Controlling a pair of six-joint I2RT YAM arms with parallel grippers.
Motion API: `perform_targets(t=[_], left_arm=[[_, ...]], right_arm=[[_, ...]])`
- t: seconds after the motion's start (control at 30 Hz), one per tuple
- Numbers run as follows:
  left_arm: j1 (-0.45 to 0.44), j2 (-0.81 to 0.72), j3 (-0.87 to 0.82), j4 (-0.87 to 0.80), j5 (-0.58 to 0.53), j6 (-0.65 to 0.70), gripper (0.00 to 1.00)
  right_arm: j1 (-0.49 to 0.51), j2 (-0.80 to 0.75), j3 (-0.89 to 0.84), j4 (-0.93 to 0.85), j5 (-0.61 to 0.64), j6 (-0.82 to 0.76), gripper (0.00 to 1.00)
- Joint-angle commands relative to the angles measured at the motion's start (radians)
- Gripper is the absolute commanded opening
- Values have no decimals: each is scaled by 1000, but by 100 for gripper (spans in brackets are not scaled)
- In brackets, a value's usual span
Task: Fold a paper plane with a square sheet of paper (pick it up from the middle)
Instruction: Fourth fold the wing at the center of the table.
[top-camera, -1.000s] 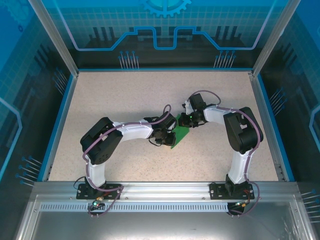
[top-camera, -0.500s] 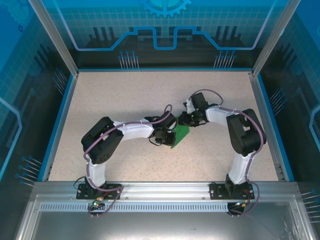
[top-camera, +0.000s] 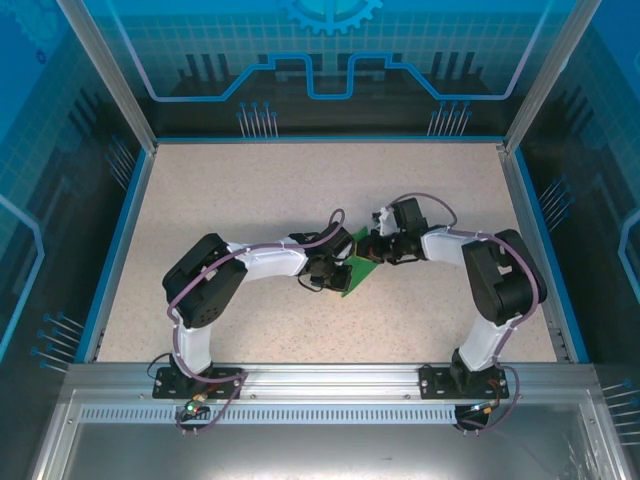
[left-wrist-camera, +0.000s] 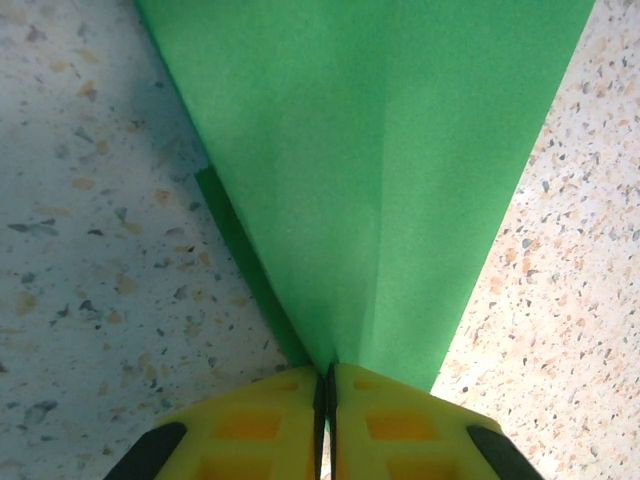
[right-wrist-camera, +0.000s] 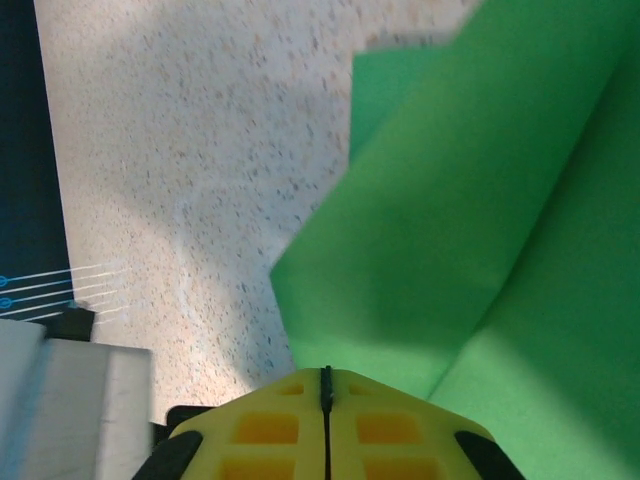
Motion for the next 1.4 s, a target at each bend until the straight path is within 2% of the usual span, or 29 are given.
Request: perform_targets(t=[0.0, 0.2, 0.5, 0.63, 0.77, 0.9, 1.07, 1.2, 1.37], left_arm=[[-3, 62, -22, 6, -22, 26, 11], [-3, 53, -23, 5, -23, 33, 12], [-3, 12, -22, 20, 29, 14, 13], [-4, -26, -23, 0, 16, 11, 15], [-4, -75, -10, -10, 29, -2, 21], [-4, -127, 1, -7, 37, -27, 22], [-13, -150, 0, 10, 55, -40, 19], [-28, -109, -11, 48, 96, -46, 15], [-34, -63, -40, 90, 93, -47, 12]], right_arm=[[33, 45, -29, 105, -60, 87, 5], [53, 96, -36, 112, -38, 85, 5], [60, 109, -44, -9, 82, -9, 4], [64, 101, -51, -46, 127, -42, 4], [66, 115, -56, -44, 121, -51, 4], [66, 122, -66, -31, 108, -48, 4], [65, 127, -61, -31, 100, -53, 4], [60, 133, -58, -29, 90, -54, 4], [57, 132, -54, -30, 80, -58, 4]])
